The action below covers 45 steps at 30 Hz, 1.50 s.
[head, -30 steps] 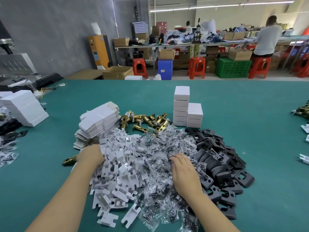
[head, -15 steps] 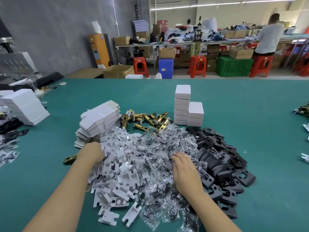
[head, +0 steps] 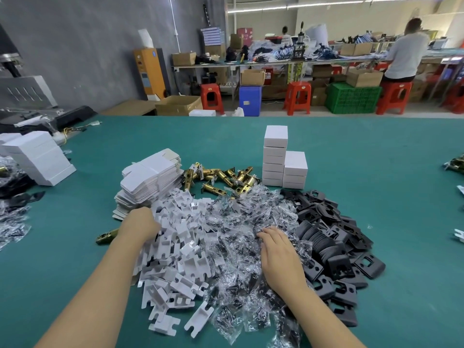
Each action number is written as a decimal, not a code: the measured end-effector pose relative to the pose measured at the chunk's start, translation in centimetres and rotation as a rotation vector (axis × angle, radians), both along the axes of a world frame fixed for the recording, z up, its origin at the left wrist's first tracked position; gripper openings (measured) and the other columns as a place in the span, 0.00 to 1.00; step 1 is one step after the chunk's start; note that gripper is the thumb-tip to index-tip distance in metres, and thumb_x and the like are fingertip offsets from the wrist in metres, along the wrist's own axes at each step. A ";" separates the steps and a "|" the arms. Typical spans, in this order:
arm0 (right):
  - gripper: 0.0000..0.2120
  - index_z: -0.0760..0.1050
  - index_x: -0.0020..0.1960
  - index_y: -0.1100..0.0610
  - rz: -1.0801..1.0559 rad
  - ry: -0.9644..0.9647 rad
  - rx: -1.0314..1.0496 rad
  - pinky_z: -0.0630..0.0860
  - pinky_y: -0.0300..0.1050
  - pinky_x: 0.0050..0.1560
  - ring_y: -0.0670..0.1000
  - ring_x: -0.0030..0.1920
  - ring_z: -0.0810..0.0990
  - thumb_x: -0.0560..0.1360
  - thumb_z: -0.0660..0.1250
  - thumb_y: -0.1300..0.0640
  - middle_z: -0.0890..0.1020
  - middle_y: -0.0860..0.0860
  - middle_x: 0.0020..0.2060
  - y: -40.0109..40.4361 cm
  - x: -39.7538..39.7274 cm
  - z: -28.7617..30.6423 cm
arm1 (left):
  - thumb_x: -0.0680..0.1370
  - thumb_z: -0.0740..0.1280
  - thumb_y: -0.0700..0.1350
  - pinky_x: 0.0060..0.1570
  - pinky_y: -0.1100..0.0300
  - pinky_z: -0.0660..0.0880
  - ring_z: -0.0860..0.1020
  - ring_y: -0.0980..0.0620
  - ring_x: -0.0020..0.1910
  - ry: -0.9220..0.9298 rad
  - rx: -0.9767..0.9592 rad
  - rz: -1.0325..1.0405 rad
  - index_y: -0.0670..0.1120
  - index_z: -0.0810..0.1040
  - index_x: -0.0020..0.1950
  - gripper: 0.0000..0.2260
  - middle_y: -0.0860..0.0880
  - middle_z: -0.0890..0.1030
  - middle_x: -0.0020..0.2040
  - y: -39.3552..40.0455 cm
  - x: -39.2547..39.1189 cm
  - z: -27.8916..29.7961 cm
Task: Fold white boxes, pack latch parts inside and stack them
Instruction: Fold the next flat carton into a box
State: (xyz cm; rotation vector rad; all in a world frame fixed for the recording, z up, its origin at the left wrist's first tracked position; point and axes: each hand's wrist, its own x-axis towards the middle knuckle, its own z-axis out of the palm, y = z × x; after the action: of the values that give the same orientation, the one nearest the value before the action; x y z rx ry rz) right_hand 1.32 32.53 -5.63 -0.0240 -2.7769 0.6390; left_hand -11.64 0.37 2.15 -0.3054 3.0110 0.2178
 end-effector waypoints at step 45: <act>0.31 0.78 0.70 0.48 0.277 -0.424 -1.842 0.80 0.60 0.61 0.60 0.65 0.81 0.74 0.67 0.31 0.78 0.59 0.70 6.3 -0.3 5.7 | 0.79 0.72 0.53 0.48 0.61 0.79 0.79 0.63 0.49 0.229 1.197 -0.363 0.76 0.60 0.72 0.30 0.63 0.80 0.49 22.9 7.4 -1.4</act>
State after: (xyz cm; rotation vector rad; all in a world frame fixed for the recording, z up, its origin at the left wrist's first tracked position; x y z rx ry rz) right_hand 1.01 38.80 0.05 -0.1545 -1.3992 3.0834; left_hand -4.27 23.24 0.72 0.3911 2.4416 1.9200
